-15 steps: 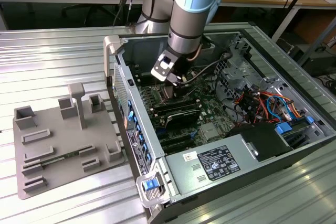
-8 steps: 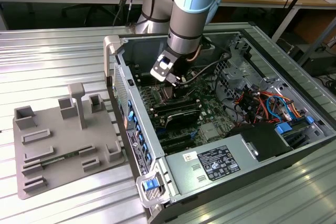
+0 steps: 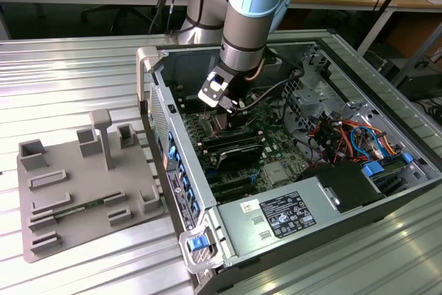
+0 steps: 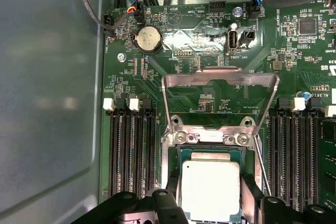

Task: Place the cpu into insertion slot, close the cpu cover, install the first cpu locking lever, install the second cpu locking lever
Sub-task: 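Place the cpu into insertion slot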

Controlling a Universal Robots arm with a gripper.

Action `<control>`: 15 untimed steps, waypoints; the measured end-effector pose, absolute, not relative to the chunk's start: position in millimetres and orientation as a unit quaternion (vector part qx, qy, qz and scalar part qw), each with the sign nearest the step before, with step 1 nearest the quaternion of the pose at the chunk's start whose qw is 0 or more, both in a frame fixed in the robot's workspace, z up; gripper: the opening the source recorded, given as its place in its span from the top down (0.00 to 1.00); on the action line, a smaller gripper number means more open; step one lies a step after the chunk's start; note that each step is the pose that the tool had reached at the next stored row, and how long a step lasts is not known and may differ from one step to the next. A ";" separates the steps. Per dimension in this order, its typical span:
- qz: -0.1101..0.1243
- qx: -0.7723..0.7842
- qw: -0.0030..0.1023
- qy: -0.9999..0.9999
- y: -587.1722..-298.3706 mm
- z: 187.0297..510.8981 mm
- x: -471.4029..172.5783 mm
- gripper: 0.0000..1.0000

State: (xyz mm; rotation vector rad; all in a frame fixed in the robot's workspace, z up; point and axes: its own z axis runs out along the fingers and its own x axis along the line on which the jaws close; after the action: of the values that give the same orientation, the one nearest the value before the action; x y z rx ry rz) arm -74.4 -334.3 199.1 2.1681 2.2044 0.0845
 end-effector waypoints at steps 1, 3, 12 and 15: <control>0.027 0.701 0.024 0.712 -334.3 199.1 -74.4 0.45; 0.028 0.701 0.024 0.712 -334.1 198.9 -74.3 0.45; 0.027 0.701 0.025 0.712 -334.3 201.1 -74.4 0.38; 0.027 0.701 0.025 0.712 -334.3 205.1 -74.4 0.38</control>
State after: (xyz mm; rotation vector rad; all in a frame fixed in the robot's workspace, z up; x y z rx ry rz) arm -74.4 -334.3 205.1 2.1677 2.2039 0.0836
